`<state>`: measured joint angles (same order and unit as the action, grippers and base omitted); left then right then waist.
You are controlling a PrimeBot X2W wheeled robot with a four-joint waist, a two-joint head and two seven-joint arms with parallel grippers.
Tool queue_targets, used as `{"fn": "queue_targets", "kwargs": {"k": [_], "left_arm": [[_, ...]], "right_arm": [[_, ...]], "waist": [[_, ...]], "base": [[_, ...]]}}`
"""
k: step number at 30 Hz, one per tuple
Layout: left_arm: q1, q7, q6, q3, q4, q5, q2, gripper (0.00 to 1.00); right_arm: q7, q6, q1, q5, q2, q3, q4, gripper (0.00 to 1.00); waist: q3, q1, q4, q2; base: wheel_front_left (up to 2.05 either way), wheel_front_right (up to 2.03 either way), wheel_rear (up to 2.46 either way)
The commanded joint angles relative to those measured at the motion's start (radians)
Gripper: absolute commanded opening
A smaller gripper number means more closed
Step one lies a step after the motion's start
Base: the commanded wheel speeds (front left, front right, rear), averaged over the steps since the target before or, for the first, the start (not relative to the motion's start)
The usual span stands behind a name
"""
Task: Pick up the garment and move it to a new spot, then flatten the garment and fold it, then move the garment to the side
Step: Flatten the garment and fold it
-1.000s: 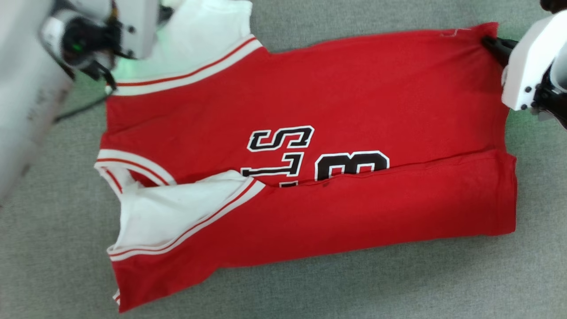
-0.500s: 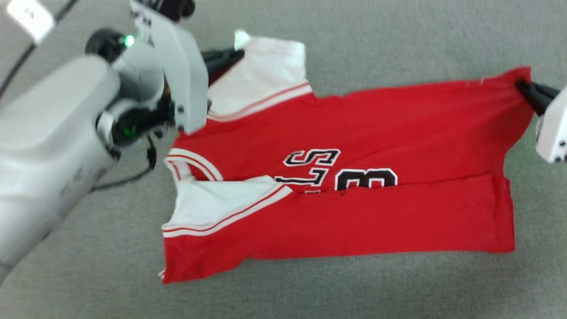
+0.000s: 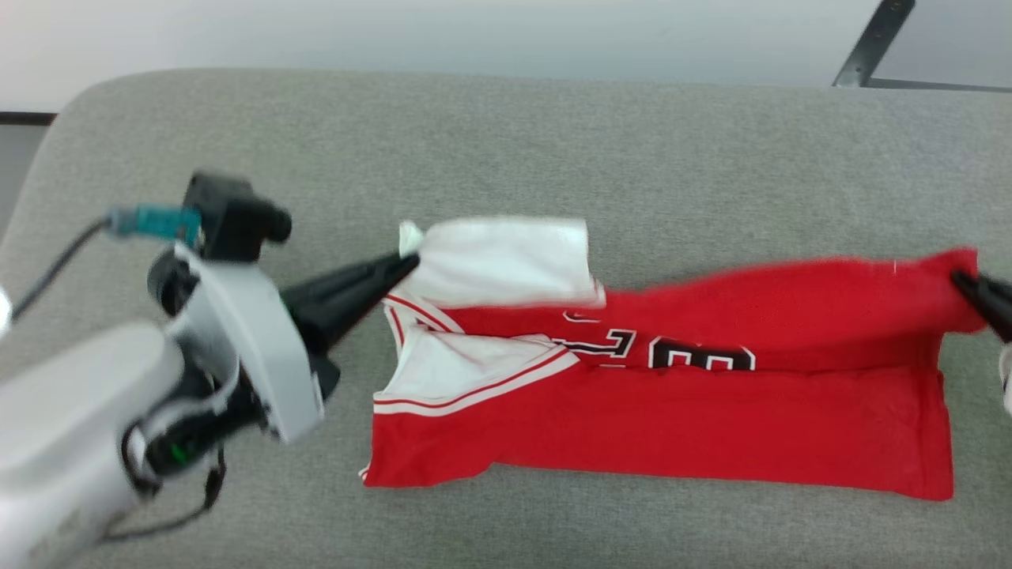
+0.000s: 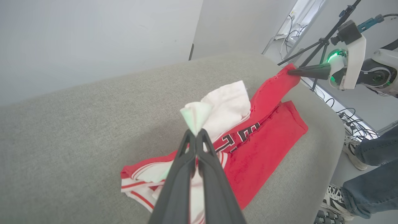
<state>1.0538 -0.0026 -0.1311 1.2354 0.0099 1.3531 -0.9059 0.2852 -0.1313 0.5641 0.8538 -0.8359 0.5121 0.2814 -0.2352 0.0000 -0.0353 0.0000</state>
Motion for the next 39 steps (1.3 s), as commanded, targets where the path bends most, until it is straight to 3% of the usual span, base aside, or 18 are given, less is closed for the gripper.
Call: {"fn": "queue_targets", "kwargs": {"k": [1,6,15,26,31,32,33,34,35,37,39], "left_arm": [[-0.052,-0.044,0.014,0.003,-0.043,-0.014,-0.017,0.00],[-0.148,-0.133,0.064,0.011,-0.111,-0.045,-0.055,0.00],[-0.258,-0.222,0.125,0.014,-0.147,-0.070,-0.046,0.00],[-0.386,-0.262,0.175,-0.041,-0.066,-0.119,0.044,0.00],[-0.413,-0.264,0.160,-0.078,-0.018,-0.141,0.092,0.00],[-0.420,-0.264,0.160,-0.087,-0.008,-0.146,0.099,0.00],[-0.427,-0.263,0.160,-0.093,-0.001,-0.149,0.106,0.11],[-0.430,-0.263,0.163,-0.097,0.009,-0.156,0.111,0.28],[-0.434,-0.263,0.163,-0.102,0.017,-0.162,0.114,0.43],[-0.443,-0.263,0.157,-0.116,0.026,-0.170,0.118,0.99],[-0.448,-0.262,0.157,-0.134,0.027,-0.179,0.117,1.00]], "right_arm": [[0.011,0.001,-0.068,0.007,-0.015,-0.027,-0.035,0.00],[0.022,0.001,-0.193,-0.007,-0.019,-0.114,-0.105,0.00],[0.037,0.001,-0.338,-0.053,0.031,-0.220,-0.190,0.00],[0.065,0.001,-0.416,-0.108,0.111,-0.281,-0.226,0.00],[0.060,0.001,-0.416,-0.125,0.127,-0.307,-0.234,0.00],[0.058,0.001,-0.414,-0.127,0.131,-0.310,-0.234,0.09],[0.055,0.001,-0.412,-0.130,0.132,-0.313,-0.236,0.36],[0.052,0.001,-0.409,-0.133,0.134,-0.317,-0.240,0.55],[0.050,0.001,-0.405,-0.134,0.136,-0.321,-0.244,1.00],[0.052,0.001,-0.402,-0.132,0.135,-0.335,-0.250,1.00],[0.061,0.001,-0.400,-0.123,0.130,-0.346,-0.258,1.00]], "waist": [[0.005,0.0000,0.015,0.0000],[-0.030,0.0000,0.016,0.0000],[-0.098,0.0000,0.015,0.0000],[-0.131,0.0000,0.010,0.0000],[-0.114,0.0000,0.011,0.0000],[-0.108,0.0000,0.011,0.0000],[-0.102,0.0000,0.011,0.0000],[-0.096,0.0000,0.010,0.0000],[-0.090,0.0000,0.009,0.0000],[-0.074,0.0000,0.010,0.0000],[-0.061,0.0000,0.012,0.0000]], "base": [[0.00,0.00,0.00],[0.00,0.00,0.00],[0.00,0.00,0.00],[0.00,0.00,0.00],[0.00,0.00,0.00],[0.00,0.00,0.00],[0.00,0.00,0.00],[0.00,0.00,0.00],[0.00,0.00,0.00],[0.00,0.00,0.00],[0.00,0.00,0.00]]}}
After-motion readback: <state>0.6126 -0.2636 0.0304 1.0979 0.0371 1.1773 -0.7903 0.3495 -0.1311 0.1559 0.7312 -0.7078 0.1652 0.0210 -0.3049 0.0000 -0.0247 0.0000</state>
